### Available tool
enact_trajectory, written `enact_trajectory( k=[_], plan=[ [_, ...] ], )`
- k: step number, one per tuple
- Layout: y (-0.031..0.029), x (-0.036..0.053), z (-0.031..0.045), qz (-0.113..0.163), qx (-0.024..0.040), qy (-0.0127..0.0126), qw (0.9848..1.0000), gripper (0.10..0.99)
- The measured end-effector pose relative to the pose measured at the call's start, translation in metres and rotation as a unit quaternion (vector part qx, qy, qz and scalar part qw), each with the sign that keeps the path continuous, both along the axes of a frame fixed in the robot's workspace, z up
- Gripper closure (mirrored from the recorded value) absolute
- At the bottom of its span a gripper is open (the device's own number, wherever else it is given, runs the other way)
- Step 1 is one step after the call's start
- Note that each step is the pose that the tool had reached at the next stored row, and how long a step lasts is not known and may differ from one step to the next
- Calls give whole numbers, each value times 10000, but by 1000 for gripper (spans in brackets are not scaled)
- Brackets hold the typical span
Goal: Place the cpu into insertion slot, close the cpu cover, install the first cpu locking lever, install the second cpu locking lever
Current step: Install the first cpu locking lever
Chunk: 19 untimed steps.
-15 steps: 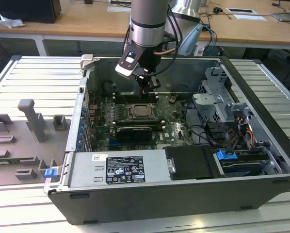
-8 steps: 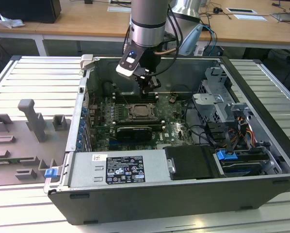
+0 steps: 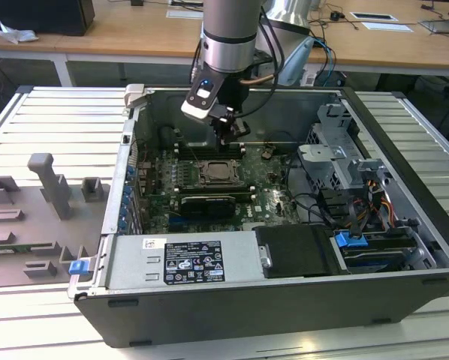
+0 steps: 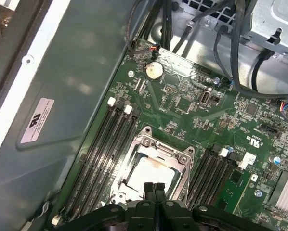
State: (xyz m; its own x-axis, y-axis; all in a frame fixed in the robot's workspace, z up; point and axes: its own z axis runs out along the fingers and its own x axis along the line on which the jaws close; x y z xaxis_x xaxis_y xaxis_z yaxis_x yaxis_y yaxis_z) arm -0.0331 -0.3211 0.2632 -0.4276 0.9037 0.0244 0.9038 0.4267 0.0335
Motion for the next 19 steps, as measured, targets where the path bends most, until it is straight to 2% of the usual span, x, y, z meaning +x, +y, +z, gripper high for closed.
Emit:
enact_trajectory(
  k=[19],
  plan=[
    [0,0,0,369,0,0,9993,980]
  ],
)
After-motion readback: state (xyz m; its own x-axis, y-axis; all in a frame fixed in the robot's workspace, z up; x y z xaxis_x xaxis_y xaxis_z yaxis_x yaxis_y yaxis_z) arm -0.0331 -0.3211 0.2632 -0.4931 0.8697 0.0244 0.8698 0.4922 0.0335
